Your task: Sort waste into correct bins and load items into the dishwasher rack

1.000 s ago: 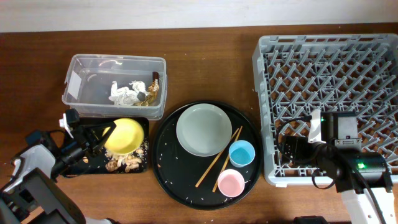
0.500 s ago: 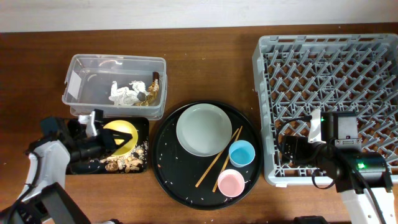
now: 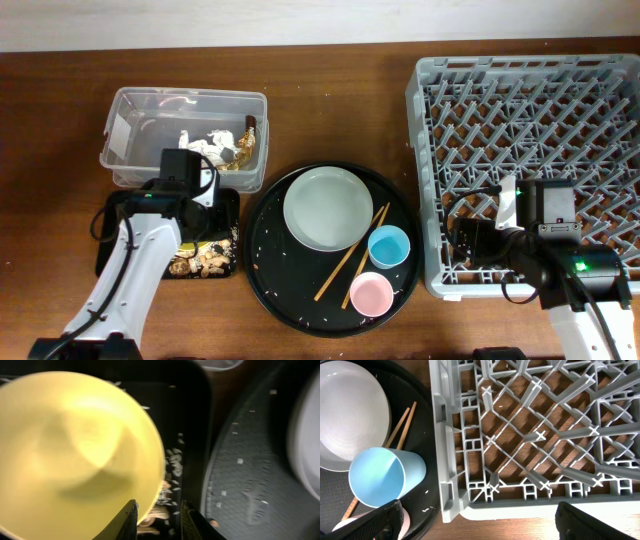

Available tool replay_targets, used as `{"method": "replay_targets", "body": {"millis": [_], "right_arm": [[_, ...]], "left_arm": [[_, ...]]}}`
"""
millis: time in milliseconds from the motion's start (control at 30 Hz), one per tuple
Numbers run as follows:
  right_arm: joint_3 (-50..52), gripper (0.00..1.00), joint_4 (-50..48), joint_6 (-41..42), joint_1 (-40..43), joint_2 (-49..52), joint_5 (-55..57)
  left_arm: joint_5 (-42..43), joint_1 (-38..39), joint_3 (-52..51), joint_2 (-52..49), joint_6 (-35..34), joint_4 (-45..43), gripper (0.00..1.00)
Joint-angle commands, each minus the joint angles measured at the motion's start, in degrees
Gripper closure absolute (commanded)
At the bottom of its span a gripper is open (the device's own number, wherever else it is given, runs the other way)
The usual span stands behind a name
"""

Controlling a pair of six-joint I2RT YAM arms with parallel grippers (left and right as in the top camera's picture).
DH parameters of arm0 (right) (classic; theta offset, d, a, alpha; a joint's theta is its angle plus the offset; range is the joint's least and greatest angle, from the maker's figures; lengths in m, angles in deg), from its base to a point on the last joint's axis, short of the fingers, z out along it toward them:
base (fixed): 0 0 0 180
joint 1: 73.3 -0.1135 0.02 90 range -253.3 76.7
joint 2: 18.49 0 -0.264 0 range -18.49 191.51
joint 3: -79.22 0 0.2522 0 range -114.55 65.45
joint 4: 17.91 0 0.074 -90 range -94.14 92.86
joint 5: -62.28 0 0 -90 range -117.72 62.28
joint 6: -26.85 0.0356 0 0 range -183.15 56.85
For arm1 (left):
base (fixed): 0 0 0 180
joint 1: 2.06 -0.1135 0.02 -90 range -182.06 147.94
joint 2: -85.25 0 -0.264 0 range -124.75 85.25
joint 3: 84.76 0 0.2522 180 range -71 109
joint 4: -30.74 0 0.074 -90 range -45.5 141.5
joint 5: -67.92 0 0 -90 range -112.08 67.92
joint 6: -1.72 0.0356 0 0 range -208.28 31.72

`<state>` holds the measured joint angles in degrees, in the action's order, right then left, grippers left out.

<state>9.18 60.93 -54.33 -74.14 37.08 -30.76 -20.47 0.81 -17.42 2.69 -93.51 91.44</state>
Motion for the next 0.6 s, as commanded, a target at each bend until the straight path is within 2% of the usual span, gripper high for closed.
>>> {"method": "replay_targets", "body": {"millis": [0, 267, 367, 567], "right_arm": [[-1.05, 0.02, -0.13, 0.07, -0.28, -0.07, -0.35], [-1.07, 0.02, -0.13, 0.07, -0.28, -0.07, -0.35], [-1.05, 0.02, -0.13, 0.07, -0.28, -0.07, -0.35], [-1.05, 0.02, -0.15, 0.07, -0.28, -0.07, -0.35]], "left_arm": [[-6.84, 0.76, 0.85, -0.2, -2.27, 0.07, 0.71], [-6.36, 1.25, 0.83, -4.94, -2.54, 0.68, 0.7], [-6.4, 2.49, 0.63, -5.62, -2.51, 0.68, 0.61], [-5.25, 2.49, 0.28, -5.6, -2.49, 0.7, 0.61]]}}
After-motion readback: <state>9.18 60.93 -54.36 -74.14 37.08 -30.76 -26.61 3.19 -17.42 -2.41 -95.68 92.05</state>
